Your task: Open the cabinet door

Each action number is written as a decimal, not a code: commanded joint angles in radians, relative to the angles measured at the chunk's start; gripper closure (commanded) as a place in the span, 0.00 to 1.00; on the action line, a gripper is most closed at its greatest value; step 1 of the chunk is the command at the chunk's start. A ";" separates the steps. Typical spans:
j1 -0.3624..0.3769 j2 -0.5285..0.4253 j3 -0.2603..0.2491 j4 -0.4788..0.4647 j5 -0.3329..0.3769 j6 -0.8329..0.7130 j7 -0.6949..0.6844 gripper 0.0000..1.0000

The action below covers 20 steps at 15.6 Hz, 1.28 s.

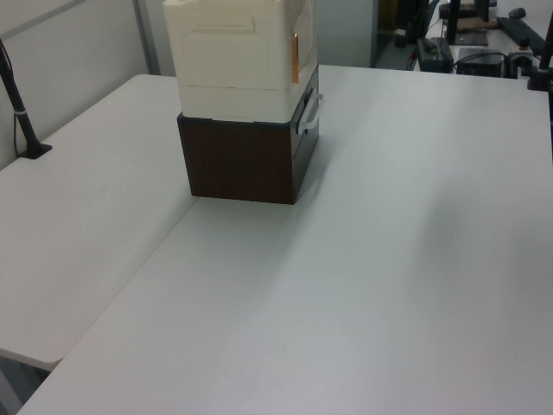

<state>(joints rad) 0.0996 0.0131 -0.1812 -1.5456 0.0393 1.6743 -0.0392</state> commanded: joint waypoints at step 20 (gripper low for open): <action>0.011 -0.004 0.005 -0.019 -0.015 0.002 0.006 0.00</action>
<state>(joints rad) 0.1003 0.0133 -0.1793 -1.5503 0.0393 1.6743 -0.0392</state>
